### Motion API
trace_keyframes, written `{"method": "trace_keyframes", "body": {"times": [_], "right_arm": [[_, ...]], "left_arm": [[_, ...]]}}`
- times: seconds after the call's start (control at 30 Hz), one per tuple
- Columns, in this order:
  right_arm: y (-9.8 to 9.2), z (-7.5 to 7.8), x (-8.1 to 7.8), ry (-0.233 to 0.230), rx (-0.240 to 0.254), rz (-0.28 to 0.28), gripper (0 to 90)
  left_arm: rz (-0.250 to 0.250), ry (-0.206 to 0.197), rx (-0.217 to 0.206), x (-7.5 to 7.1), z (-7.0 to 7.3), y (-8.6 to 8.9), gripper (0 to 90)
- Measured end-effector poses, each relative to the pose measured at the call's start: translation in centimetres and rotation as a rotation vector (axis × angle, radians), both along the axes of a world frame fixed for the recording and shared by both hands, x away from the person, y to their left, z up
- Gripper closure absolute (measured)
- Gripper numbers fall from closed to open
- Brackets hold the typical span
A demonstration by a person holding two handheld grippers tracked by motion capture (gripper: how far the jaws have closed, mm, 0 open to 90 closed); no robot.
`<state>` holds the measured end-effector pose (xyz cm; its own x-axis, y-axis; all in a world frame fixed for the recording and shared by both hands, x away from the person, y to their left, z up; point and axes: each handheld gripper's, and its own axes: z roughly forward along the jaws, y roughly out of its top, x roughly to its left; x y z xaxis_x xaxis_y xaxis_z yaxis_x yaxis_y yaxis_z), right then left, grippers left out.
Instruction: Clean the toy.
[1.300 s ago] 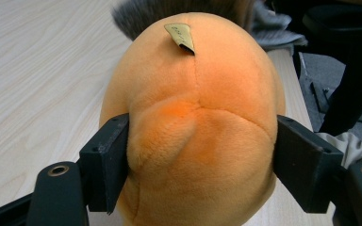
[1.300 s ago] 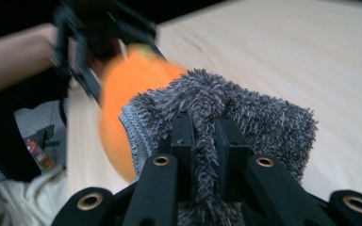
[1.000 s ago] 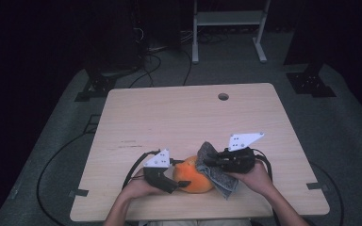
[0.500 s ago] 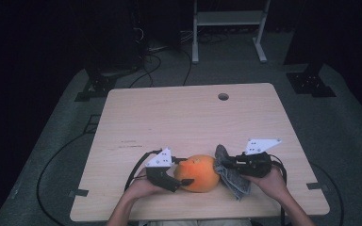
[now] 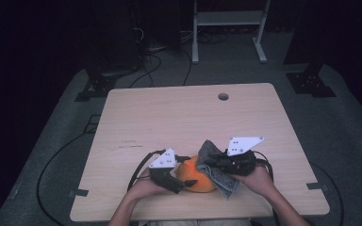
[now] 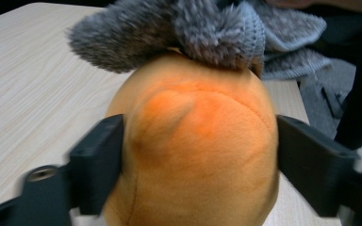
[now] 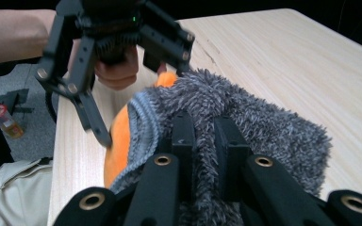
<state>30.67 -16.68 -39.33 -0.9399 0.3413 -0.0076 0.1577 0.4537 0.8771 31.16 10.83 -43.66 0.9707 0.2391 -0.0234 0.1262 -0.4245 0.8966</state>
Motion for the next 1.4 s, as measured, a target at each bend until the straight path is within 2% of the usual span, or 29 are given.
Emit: {"method": "trace_keyframes", "body": {"times": [0.03,0.1,0.13,0.2,0.27,0.37,0.5,0.57,0.6,0.63,0.73,0.83,0.93,1.0,1.07,1.13,1.23,1.3,1.4], "right_arm": [[-0.1,-0.2,0.0,0.005,0.007,-0.001,80.0],[-0.4,-0.5,0.0,0.012,0.021,0.002,80.0],[-0.5,-0.5,-0.1,0.014,0.024,0.002,79.9],[-0.7,-0.7,-0.1,0.015,0.030,-0.001,79.9],[-1.6,-1.1,0.0,0.033,0.042,-0.012,79.9],[-2.8,-2.0,0.2,0.057,0.045,-0.041,79.8],[-4.8,-3.5,0.3,0.099,0.014,-0.104,79.8],[-5.7,-4.0,0.3,0.115,-0.001,-0.130,79.8],[-6.1,-4.0,0.3,0.122,0.009,-0.134,79.8],[-6.3,-3.9,0.3,0.125,0.025,-0.138,79.7],[-6.4,-2.4,-0.1,0.091,0.074,-0.132,79.7],[-5.3,-0.4,-0.6,0.041,0.107,-0.097,79.6],[-3.3,1.2,-0.8,-0.009,0.092,-0.058,79.5],[-1.8,1.7,-0.8,-0.030,0.070,-0.029,79.5],[-0.6,1.4,-0.5,-0.029,0.033,-0.011,79.4],[0.0,0.6,-0.2,-0.012,-0.001,-0.004,79.4],[-0.5,-0.6,-0.1,0.000,0.033,-0.006,79.4],[-1.2,-1.1,-0.2,0.017,0.052,-0.015,79.4],[-2.1,-1.5,-0.2,0.038,0.079,-0.027,79.4]], "left_arm": [[0.014,0.019,0.002,0.2,-0.1,0.0,7.5],[0.002,0.103,0.003,0.8,-0.6,-0.2,4.4],[-0.005,0.109,-0.003,0.9,-0.8,-0.3,6.9],[-0.019,0.090,-0.008,0.8,-0.7,-0.2,12.4],[-0.021,0.087,-0.009,0.7,-0.7,-0.2,14.9],[-0.019,0.092,-0.016,0.7,-0.9,-0.1,14.7],[0.001,0.105,-0.004,0.8,-1.0,-0.2,6.8],[-0.001,0.114,-0.003,0.9,-1.1,-0.1,6.3],[-0.002,0.119,-0.007,0.9,-1.1,-0.1,6.7],[-0.006,0.118,-0.010,1.0,-1.1,-0.1,8.6],[0.016,0.085,-0.006,0.8,-1.0,-0.3,19.0],[0.026,0.060,0.001,0.5,-0.8,-0.7,26.5],[0.032,0.039,0.006,0.3,-0.6,-1.1,31.1],[0.028,0.029,0.011,0.1,-0.4,-1.3,31.3],[0.022,0.033,0.010,0.1,-0.3,-1.4,26.4],[0.010,0.059,0.015,0.3,-0.3,-1.3,14.1],[-0.007,0.094,0.011,0.7,-0.4,-0.7,5.2],[-0.008,0.112,0.015,1.0,-0.6,-0.4,2.6],[-0.016,0.166,0.003,1.6,-1.2,-0.8,1.9]]}}
